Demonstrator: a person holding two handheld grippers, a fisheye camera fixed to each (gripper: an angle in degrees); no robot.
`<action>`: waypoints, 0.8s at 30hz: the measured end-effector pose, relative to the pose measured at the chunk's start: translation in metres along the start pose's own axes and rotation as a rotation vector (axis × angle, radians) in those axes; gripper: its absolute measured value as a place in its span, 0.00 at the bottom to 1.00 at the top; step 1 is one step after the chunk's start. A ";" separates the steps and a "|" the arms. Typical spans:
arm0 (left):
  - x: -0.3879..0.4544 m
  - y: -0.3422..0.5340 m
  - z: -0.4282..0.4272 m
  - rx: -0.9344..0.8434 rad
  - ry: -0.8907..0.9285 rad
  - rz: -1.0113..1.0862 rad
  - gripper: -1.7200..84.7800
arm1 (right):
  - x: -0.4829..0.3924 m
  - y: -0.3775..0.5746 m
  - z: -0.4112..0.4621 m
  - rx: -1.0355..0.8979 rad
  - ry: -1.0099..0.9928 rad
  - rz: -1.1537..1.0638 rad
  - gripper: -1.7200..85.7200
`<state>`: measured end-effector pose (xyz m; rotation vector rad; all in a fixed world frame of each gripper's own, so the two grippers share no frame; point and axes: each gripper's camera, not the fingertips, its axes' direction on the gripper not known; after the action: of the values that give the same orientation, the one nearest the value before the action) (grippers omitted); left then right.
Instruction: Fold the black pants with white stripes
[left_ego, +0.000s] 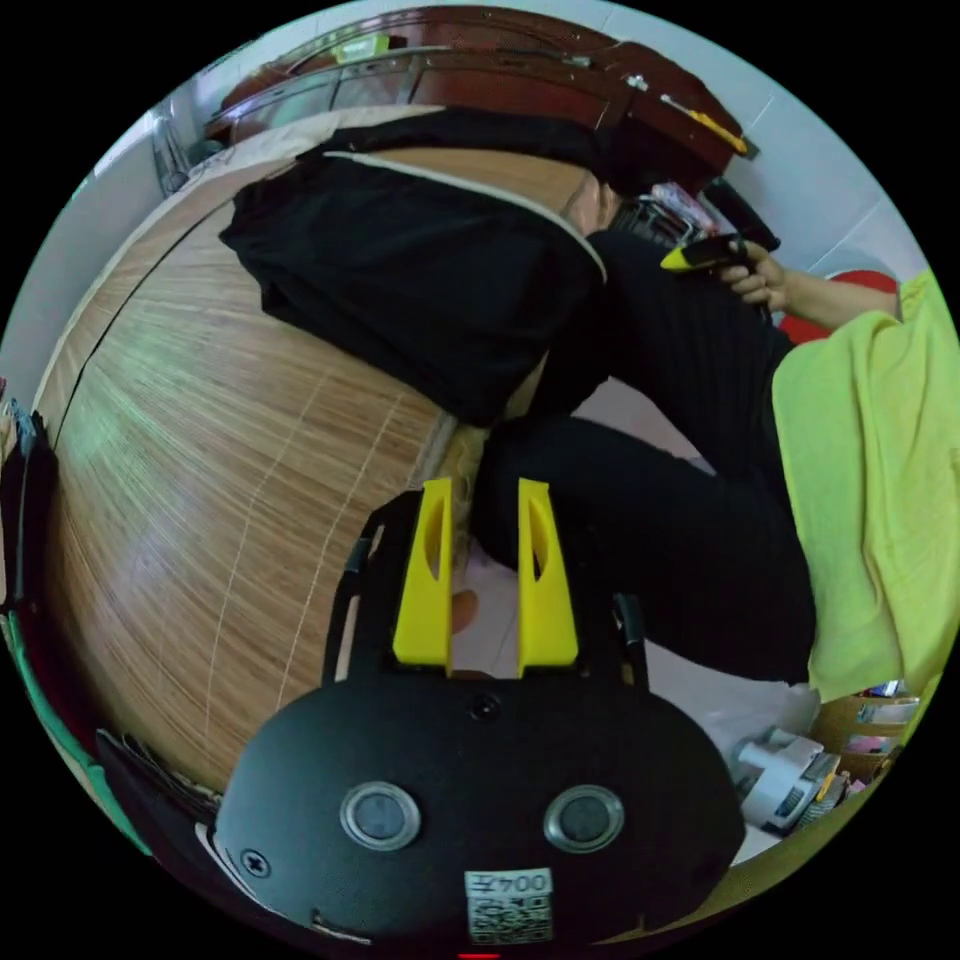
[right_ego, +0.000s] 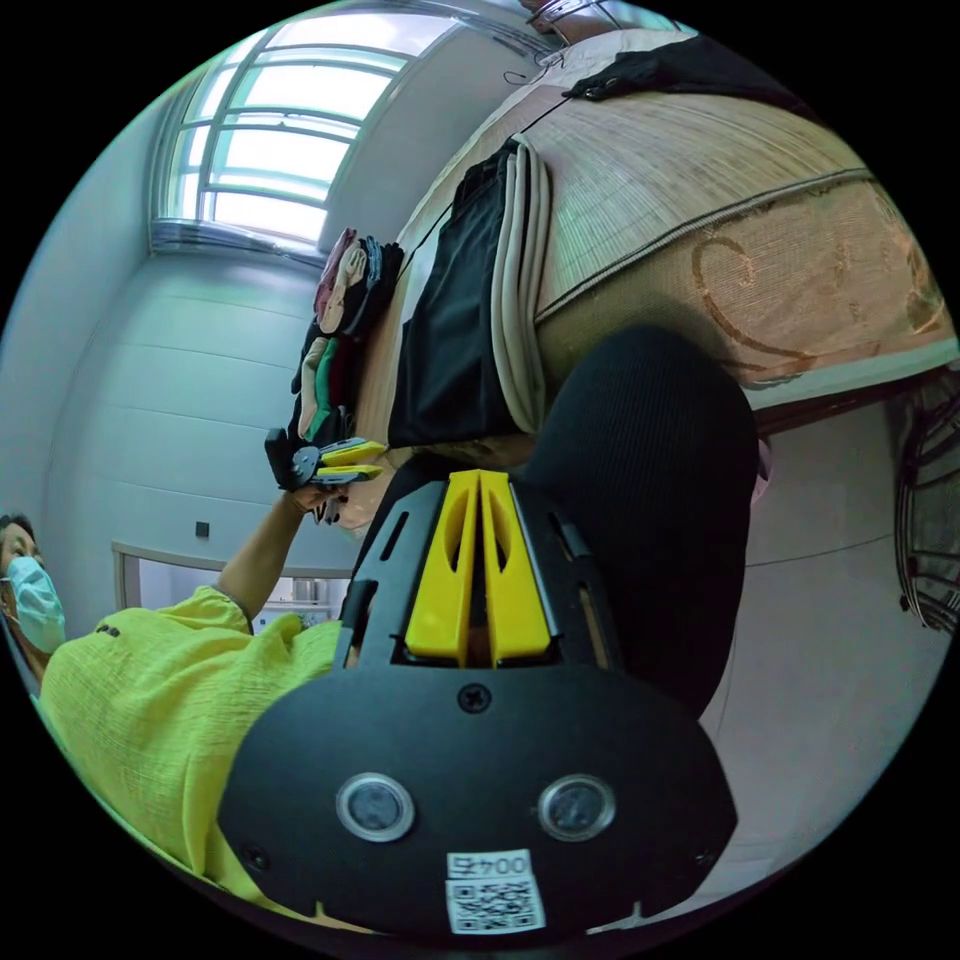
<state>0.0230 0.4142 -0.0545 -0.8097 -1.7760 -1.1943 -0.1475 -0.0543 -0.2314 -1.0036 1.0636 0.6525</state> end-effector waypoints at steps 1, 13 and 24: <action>0.003 -0.005 -0.009 0.040 -0.006 0.002 0.14 | 0.000 0.000 0.001 -0.001 -0.002 0.001 0.01; 0.035 -0.047 -0.052 0.044 -0.202 0.068 0.07 | -0.004 -0.007 0.018 -0.002 -0.012 0.011 0.01; 0.003 0.022 -0.171 0.216 -0.013 -0.341 0.06 | -0.032 -0.034 0.085 0.007 -0.157 0.123 0.11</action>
<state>0.0886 0.2611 -0.0076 -0.3997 -2.0682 -1.1831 -0.0970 0.0090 -0.1783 -0.8708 0.9935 0.8143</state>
